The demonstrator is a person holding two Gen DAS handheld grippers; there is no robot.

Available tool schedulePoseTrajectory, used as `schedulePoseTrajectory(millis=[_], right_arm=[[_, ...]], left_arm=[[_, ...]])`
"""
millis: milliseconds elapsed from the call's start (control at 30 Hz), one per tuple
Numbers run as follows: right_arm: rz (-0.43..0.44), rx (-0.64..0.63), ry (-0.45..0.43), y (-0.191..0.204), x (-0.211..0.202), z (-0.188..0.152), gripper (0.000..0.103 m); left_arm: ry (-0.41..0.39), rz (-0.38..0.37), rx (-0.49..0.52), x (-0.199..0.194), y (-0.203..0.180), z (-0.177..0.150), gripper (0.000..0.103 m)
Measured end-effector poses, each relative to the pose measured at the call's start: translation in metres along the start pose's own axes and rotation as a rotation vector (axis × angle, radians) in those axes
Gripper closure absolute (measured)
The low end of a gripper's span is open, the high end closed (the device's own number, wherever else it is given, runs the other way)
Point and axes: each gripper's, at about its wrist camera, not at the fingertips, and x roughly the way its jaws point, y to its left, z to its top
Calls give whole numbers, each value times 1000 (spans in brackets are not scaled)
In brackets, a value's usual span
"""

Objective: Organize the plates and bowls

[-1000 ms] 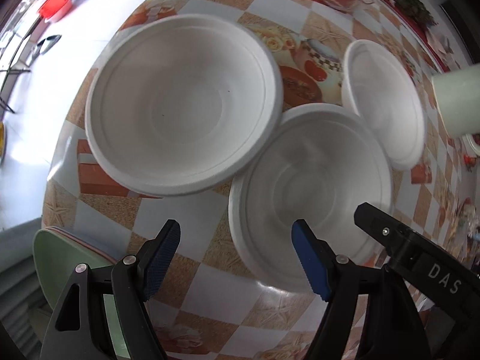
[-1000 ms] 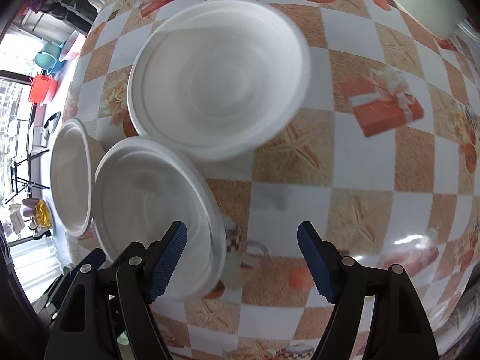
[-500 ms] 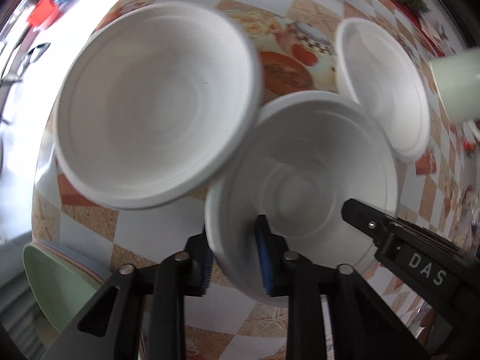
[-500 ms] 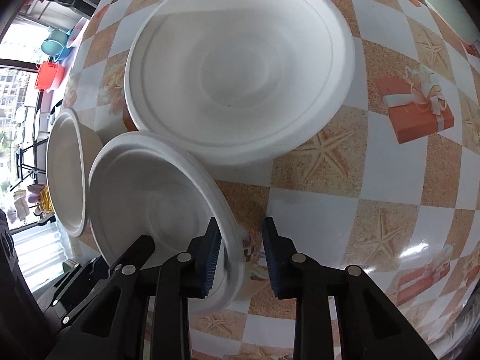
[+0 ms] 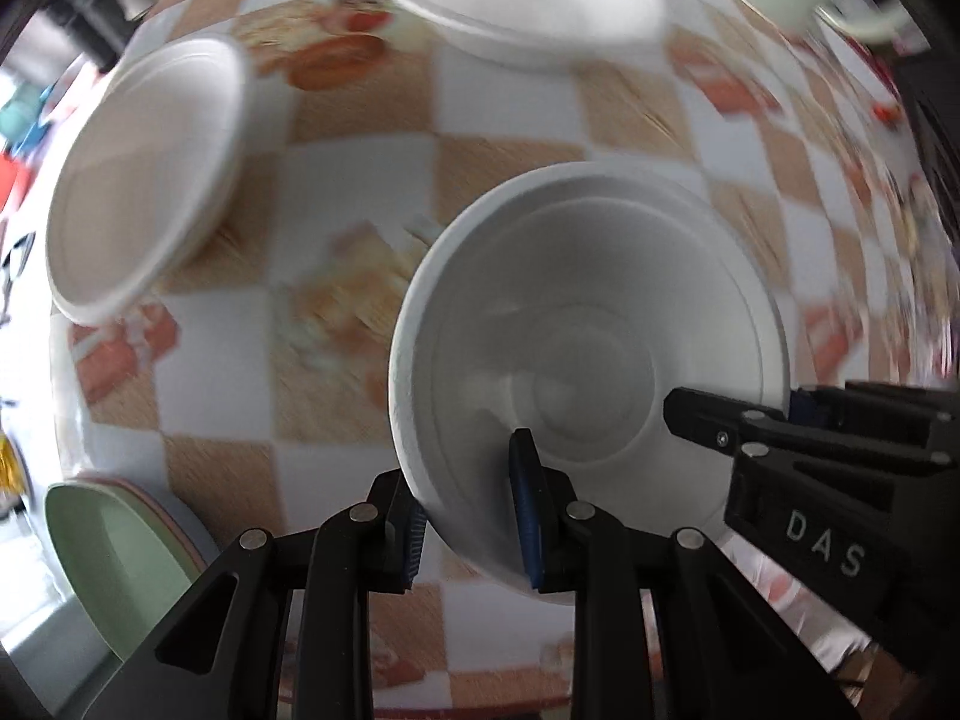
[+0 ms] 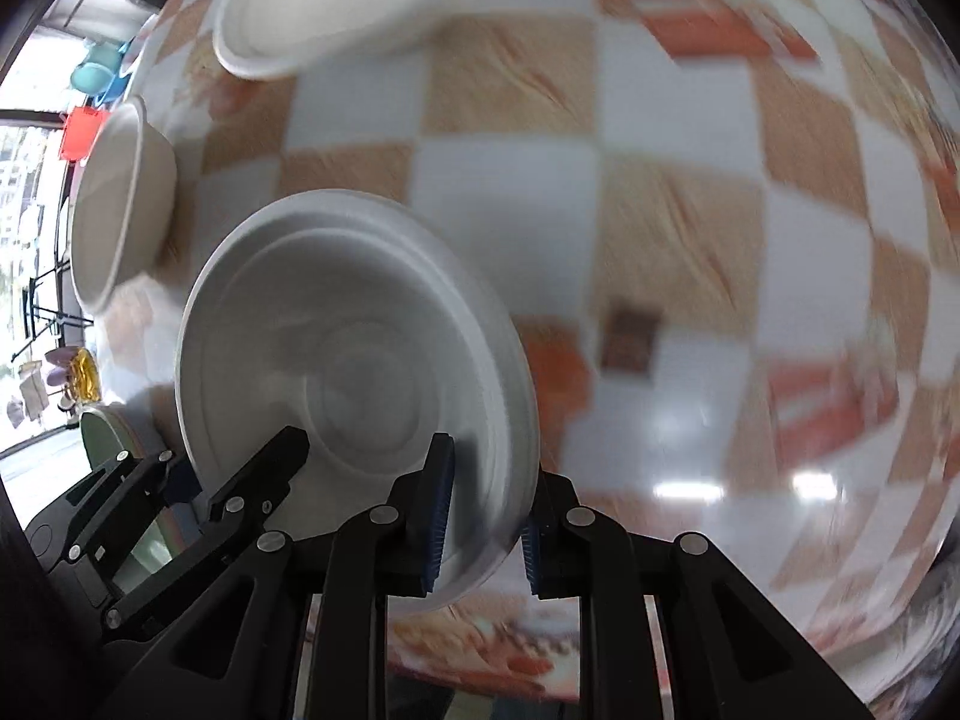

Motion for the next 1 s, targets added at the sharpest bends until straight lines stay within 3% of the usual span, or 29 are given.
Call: schedulePoseTrajectory(millis=[467,700,800,833,867,900,933,967,1000], right_arm=[[7,138,20,-45,11,-99,81],[27,165,31,-54,17,-122,81],[36,167,27,-69,16,-133,81],[32,167,22,-71,14,-133,81],[28,168,12,-73,10,-131,73],[22,172,-1,-73,6,-132,62],[15,177,-19,-75,2,-132,29],[10,187,-54,-81,-7,-131,16],[6,192,-74,-86,-14,-130,16]], left_arm=[[55,-19,241,10,-67,-49,75],[76,-16,318,12,-75,-68,75],[85,-3,343,15,-84,-86,60],[84,10,348,16,-79,-73,44],[72,26,349,17,-80,-77,31],[56,32,345,14,-79,-79,29],[45,31,341,13,-75,-79,27],[40,28,335,8,-69,-75,26],[40,26,326,3,-62,-72,26]])
